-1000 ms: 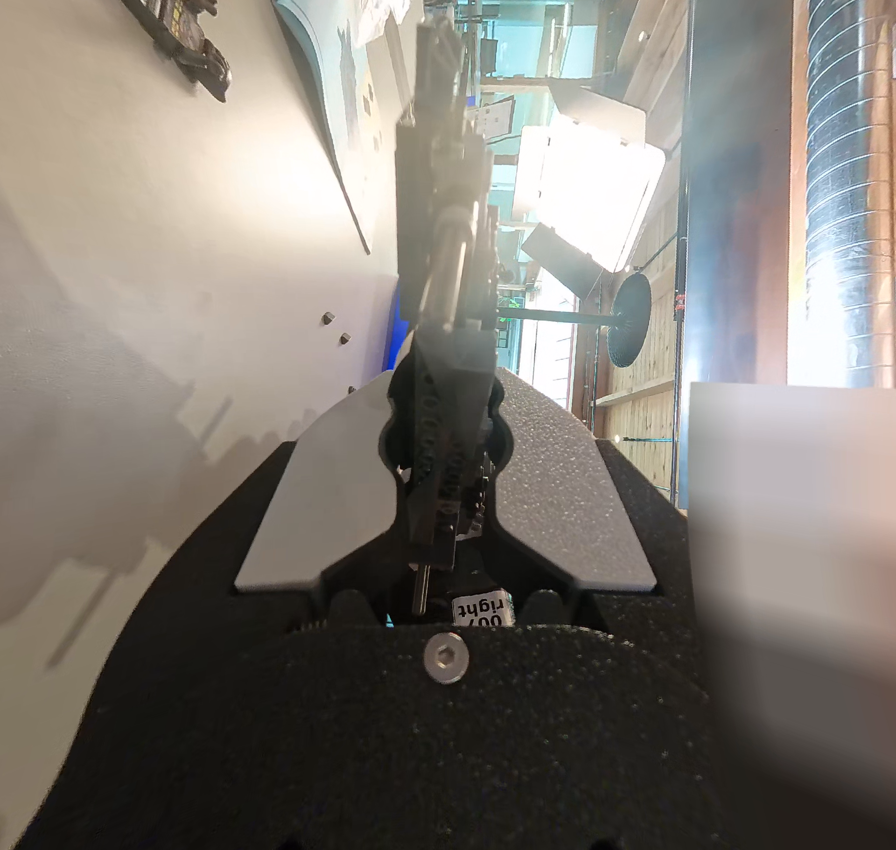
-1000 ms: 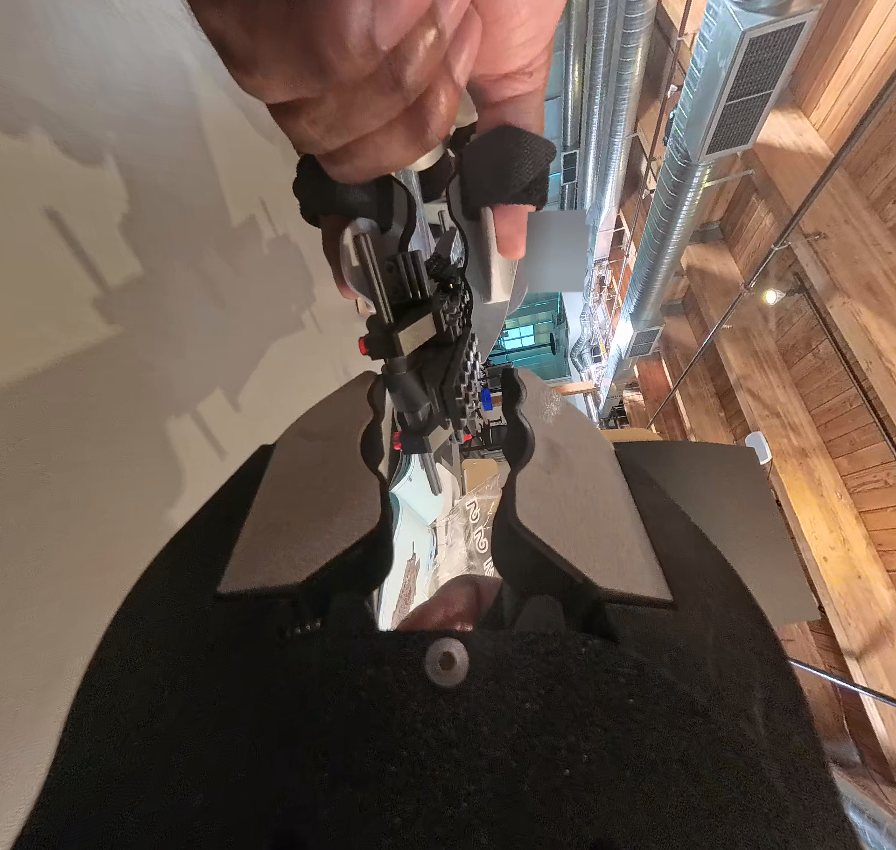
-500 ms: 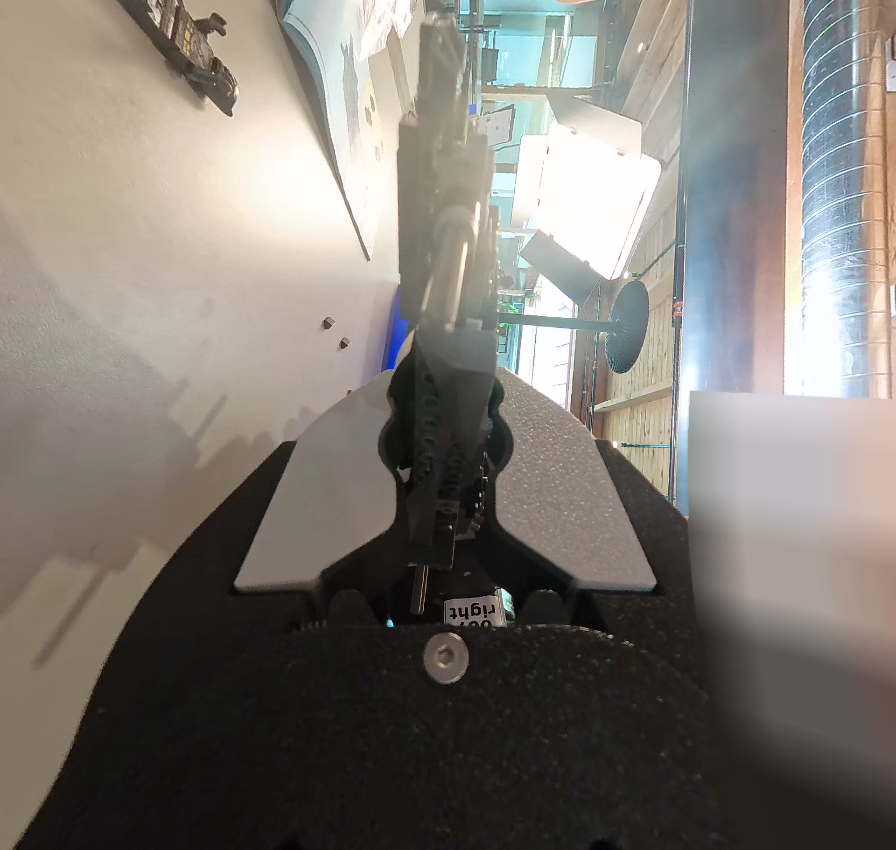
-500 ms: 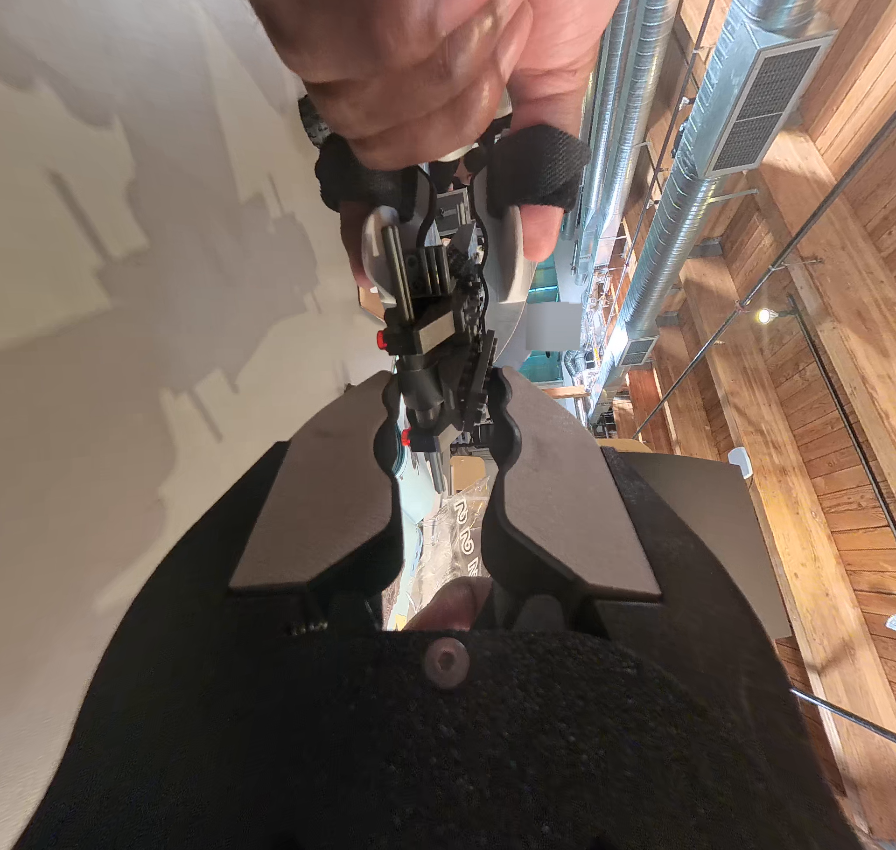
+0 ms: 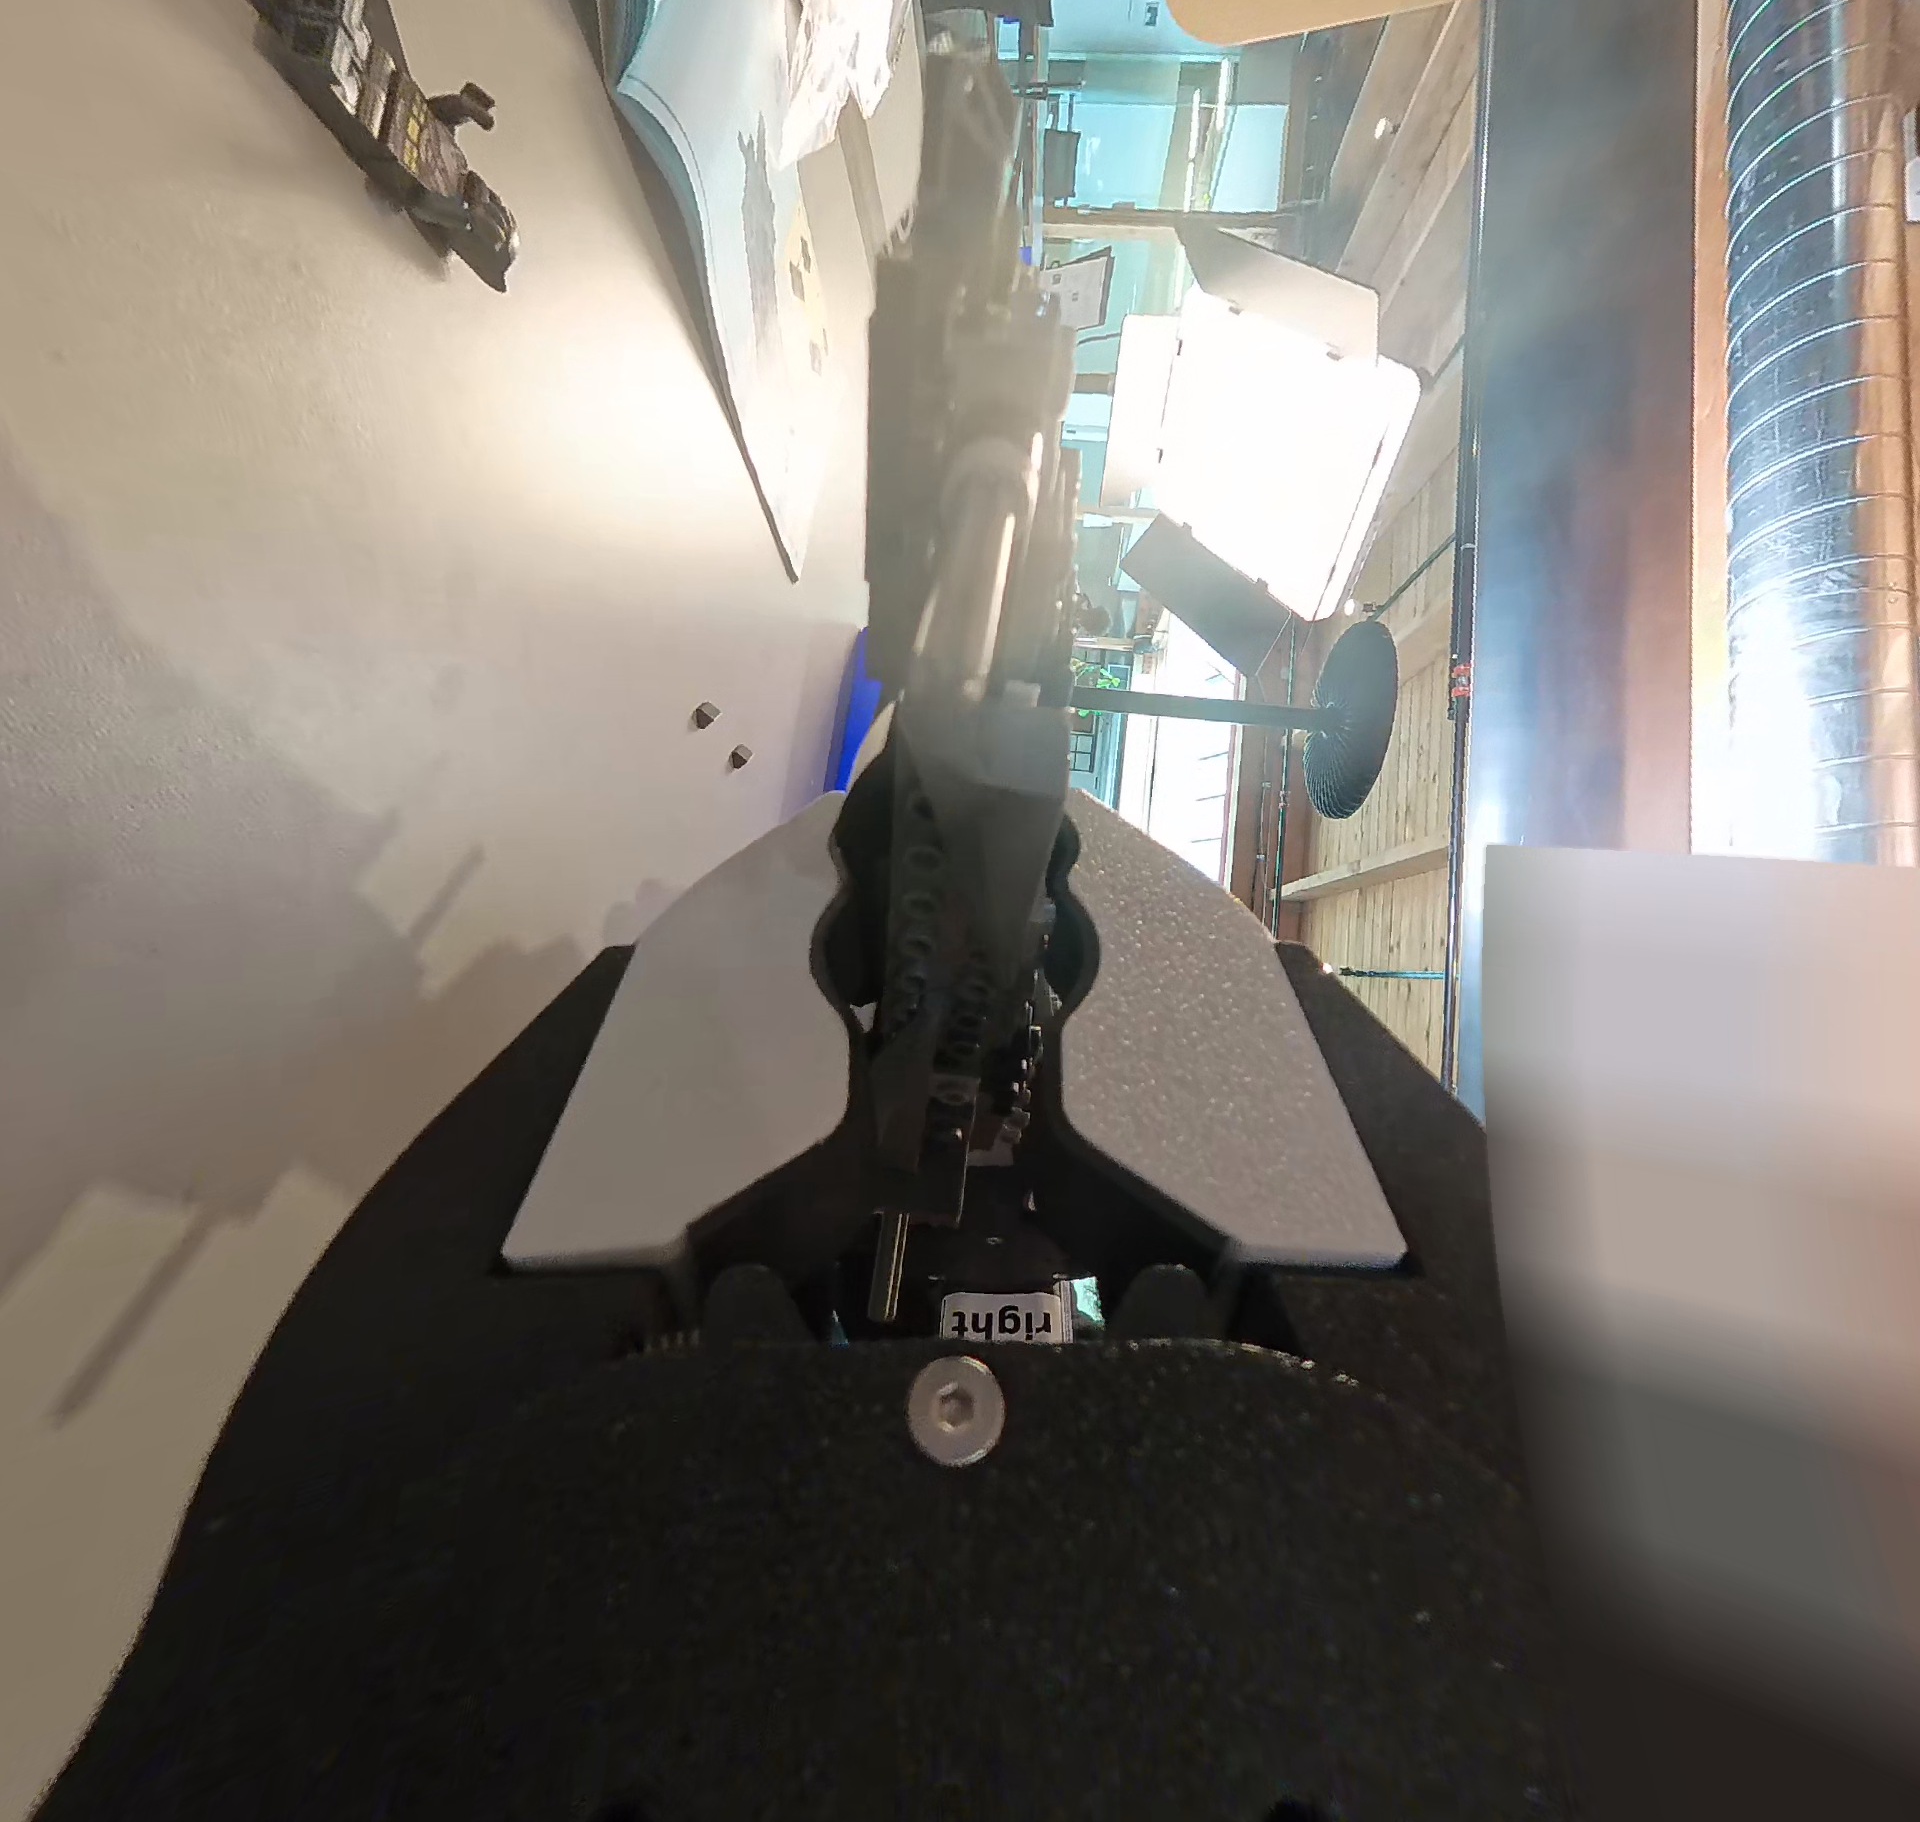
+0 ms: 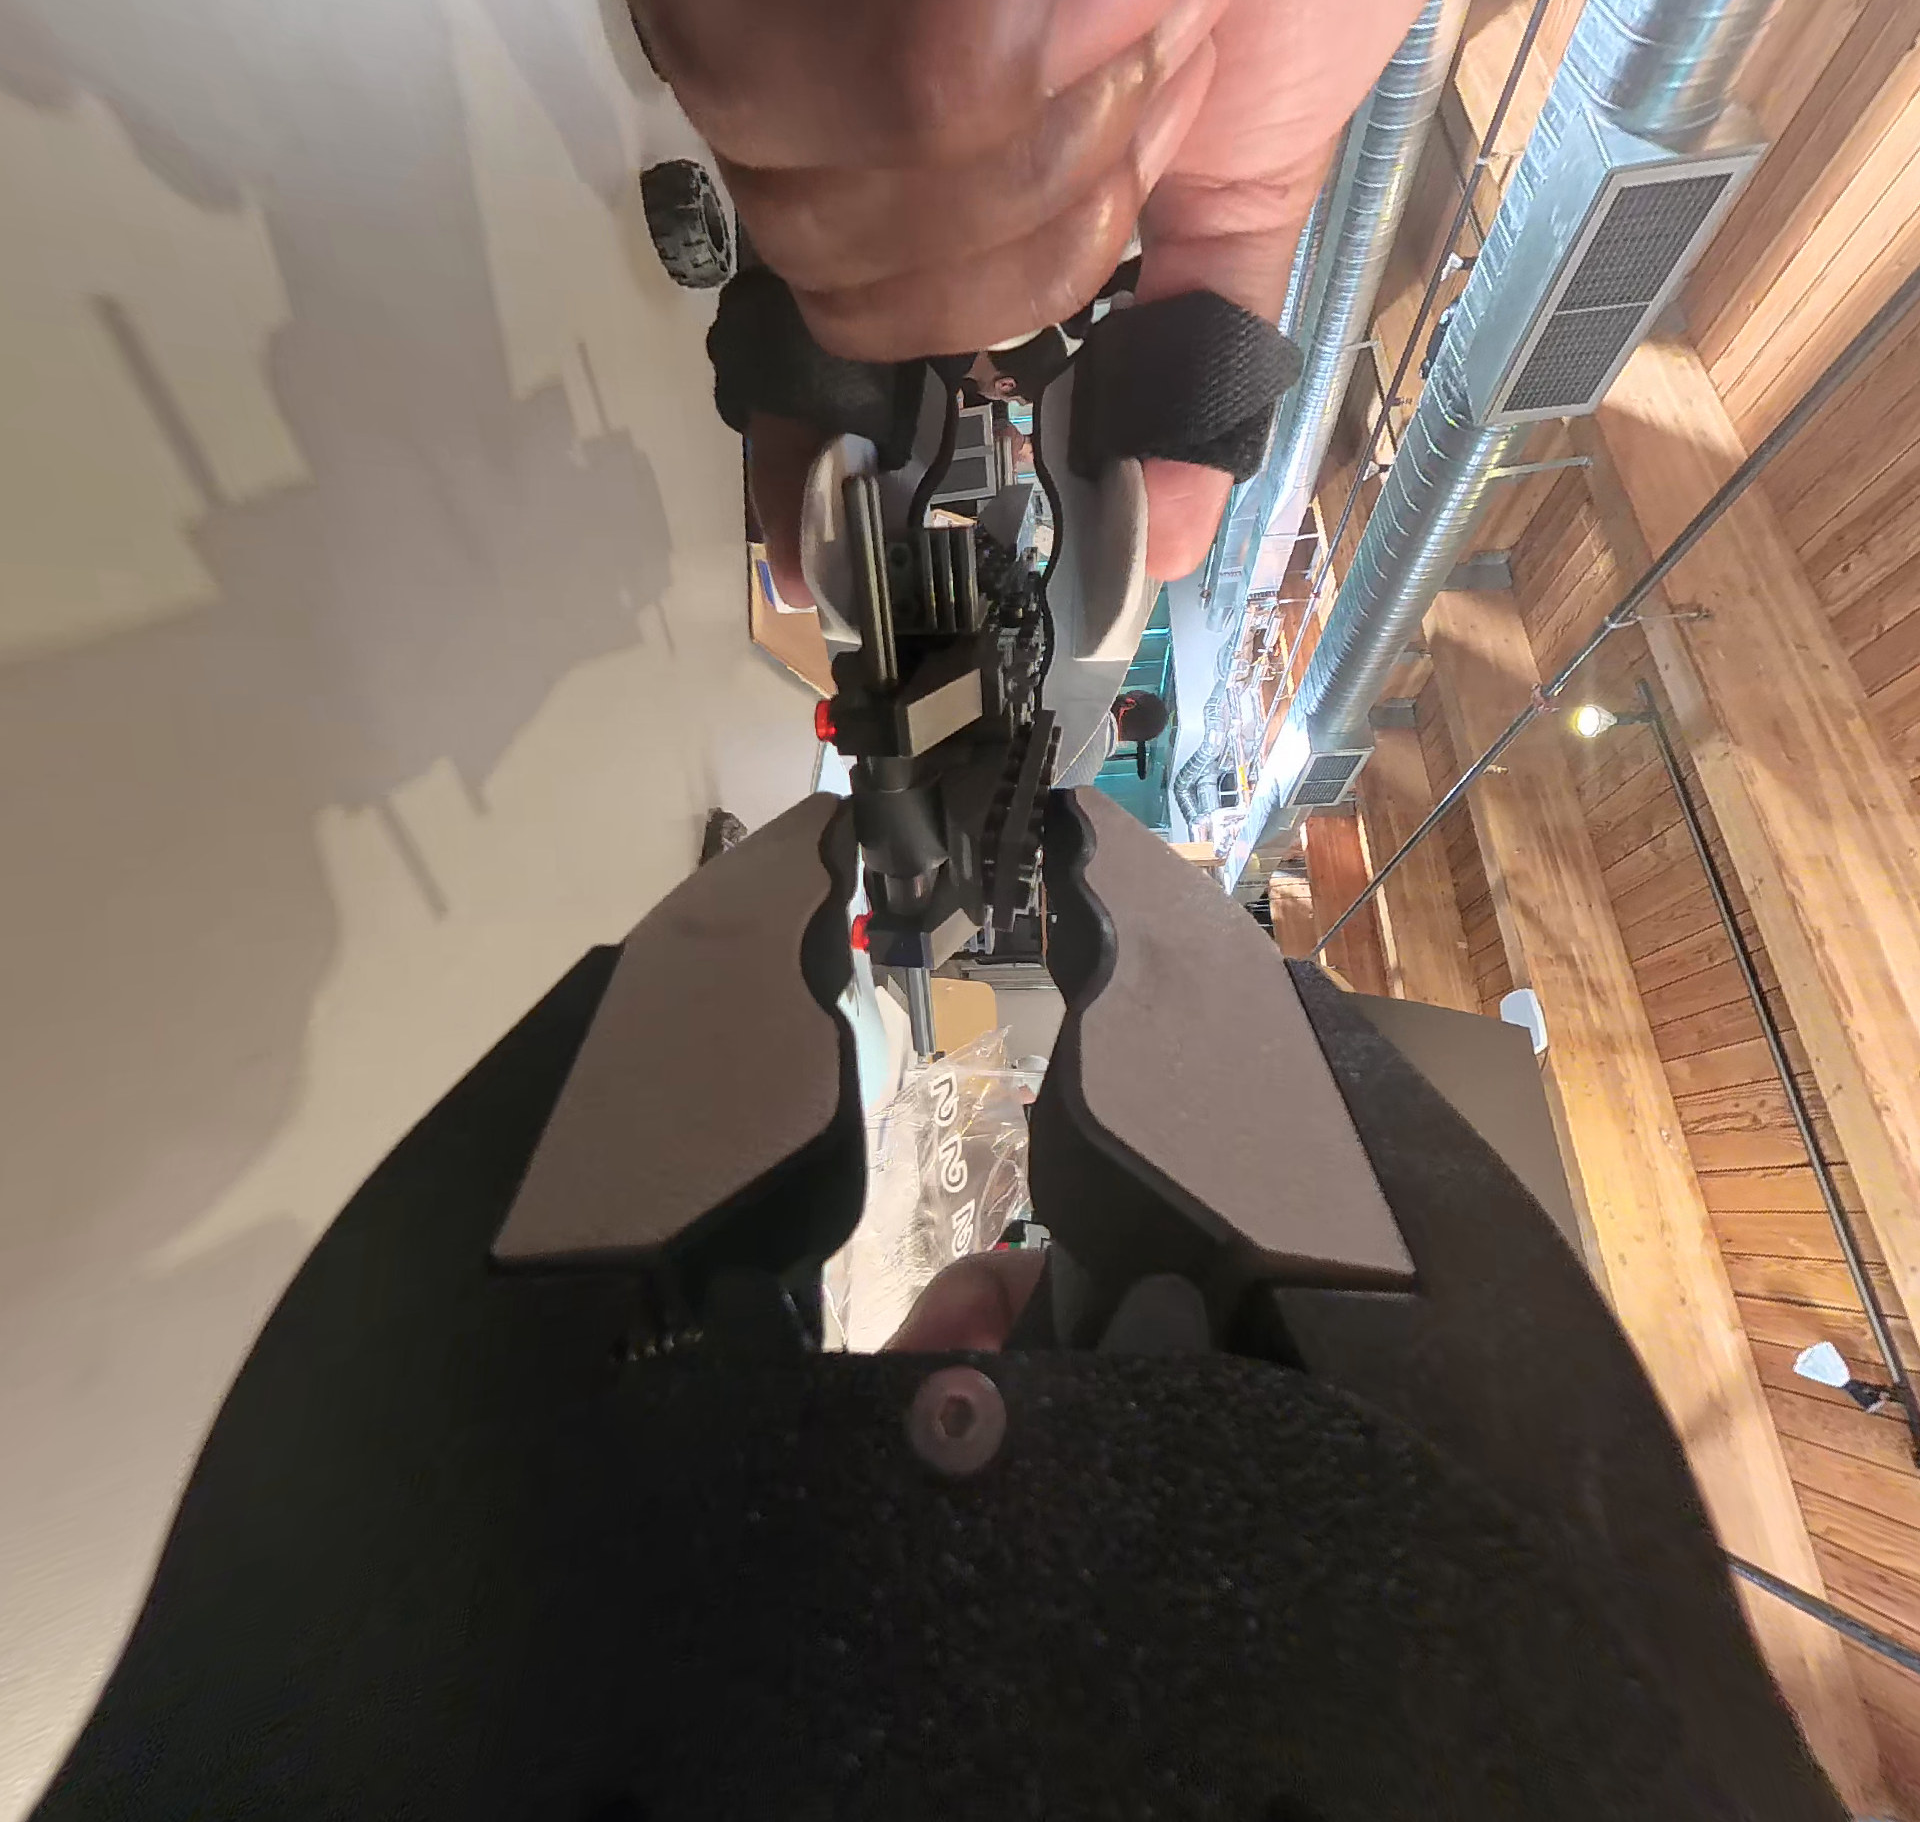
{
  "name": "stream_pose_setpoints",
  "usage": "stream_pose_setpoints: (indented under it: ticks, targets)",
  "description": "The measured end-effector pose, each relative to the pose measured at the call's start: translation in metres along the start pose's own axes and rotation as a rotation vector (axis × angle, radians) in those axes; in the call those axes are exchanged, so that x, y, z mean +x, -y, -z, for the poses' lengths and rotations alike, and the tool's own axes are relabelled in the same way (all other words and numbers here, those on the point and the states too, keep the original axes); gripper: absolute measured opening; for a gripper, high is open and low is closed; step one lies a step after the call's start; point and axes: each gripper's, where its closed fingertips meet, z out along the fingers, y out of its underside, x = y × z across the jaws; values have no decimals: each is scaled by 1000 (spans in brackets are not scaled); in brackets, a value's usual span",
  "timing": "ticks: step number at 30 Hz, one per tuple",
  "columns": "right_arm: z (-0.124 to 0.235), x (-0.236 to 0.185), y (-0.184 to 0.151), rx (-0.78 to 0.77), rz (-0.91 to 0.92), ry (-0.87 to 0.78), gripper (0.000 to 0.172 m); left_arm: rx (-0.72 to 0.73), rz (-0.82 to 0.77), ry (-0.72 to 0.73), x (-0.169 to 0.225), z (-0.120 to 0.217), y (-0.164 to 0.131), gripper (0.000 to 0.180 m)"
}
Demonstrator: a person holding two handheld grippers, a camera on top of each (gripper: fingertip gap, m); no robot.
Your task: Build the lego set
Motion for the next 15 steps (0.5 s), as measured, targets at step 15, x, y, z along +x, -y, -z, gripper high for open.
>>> stream_pose_setpoints:
  ticks: [15]
  targets:
    - [-2, -1, 0, 6, 33, 47, 34, 22, 26, 3, -3, 0, 3, 31]
